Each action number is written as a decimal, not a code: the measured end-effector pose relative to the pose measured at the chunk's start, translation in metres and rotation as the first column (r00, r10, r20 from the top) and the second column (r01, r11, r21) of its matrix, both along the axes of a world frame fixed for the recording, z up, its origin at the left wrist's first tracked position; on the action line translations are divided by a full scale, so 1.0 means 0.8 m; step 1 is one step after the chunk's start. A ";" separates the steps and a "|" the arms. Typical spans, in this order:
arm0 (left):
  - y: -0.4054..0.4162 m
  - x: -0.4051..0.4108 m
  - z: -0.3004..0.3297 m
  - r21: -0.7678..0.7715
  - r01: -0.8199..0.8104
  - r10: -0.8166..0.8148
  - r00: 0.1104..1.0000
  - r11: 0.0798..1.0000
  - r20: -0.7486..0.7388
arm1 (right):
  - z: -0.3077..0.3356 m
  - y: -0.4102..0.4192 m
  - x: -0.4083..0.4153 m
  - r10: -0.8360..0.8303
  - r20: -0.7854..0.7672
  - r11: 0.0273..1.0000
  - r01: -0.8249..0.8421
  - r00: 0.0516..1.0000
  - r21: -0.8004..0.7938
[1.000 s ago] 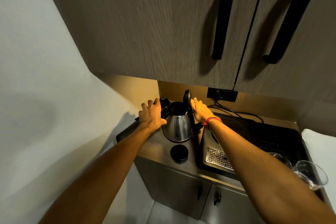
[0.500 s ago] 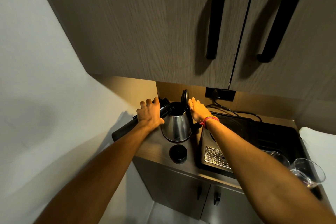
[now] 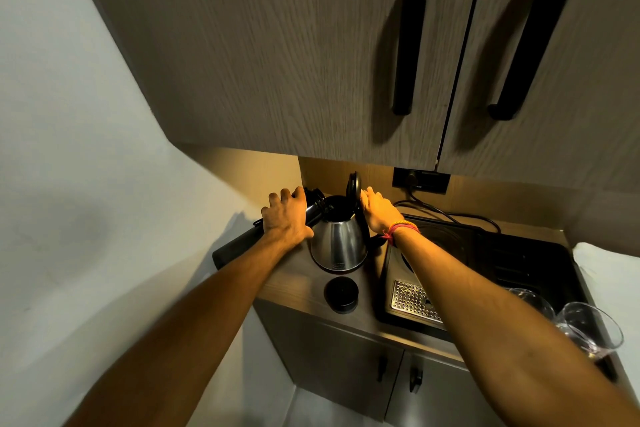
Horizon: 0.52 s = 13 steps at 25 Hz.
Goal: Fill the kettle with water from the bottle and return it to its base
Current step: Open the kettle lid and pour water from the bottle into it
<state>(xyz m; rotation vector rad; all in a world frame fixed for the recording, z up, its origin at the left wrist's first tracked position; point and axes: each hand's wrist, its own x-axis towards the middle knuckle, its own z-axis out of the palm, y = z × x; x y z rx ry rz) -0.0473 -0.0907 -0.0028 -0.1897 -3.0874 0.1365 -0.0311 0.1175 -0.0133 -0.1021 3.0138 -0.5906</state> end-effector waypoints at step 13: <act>-0.002 -0.005 -0.001 -0.005 0.013 -0.013 1.000 1.000 -0.009 | -0.007 0.000 -0.011 0.017 0.033 0.999 -0.019 0.999 0.047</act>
